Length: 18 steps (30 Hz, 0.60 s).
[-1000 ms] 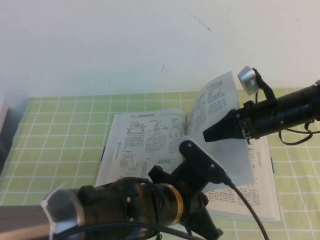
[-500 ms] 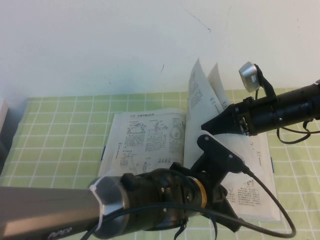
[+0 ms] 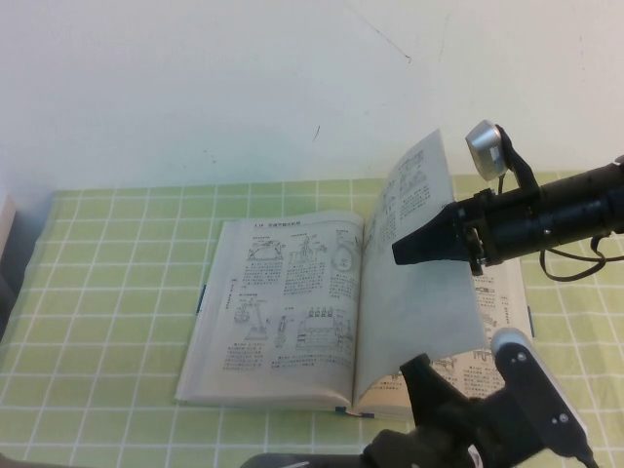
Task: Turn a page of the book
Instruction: Open the closed book
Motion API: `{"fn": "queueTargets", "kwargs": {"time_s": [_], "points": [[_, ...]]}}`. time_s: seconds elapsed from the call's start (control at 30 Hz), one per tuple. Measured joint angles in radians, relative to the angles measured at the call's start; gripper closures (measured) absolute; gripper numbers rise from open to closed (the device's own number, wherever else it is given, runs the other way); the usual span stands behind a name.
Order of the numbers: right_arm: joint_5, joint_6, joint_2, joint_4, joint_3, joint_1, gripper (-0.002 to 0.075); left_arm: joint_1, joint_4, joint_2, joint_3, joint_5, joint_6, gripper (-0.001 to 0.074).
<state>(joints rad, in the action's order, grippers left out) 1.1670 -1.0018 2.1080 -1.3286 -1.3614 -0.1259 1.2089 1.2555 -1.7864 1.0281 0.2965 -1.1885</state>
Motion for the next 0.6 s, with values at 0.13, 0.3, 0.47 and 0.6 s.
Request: {"fn": "queueTargets", "kwargs": {"time_s": [0.13,0.3,0.47,0.6], "points": [[0.0,0.0,0.0,0.0,0.0,0.0,0.0412,-0.022,0.297,-0.045,0.003,0.079,-0.289,0.0738],[0.0,0.004,0.0,0.0,0.0,0.0,0.0412,-0.025,0.425,-0.067,0.008,0.185,-0.397,0.0738],[0.0,0.004,-0.015,-0.008,0.0,0.0,0.0412,-0.032,0.435,-0.073,0.008,0.351,-0.387,0.0738],[0.0,0.004,-0.037,-0.035,0.0,0.0,0.0412,-0.05,0.382,-0.073,0.008,0.408,-0.326,0.0738]]}}
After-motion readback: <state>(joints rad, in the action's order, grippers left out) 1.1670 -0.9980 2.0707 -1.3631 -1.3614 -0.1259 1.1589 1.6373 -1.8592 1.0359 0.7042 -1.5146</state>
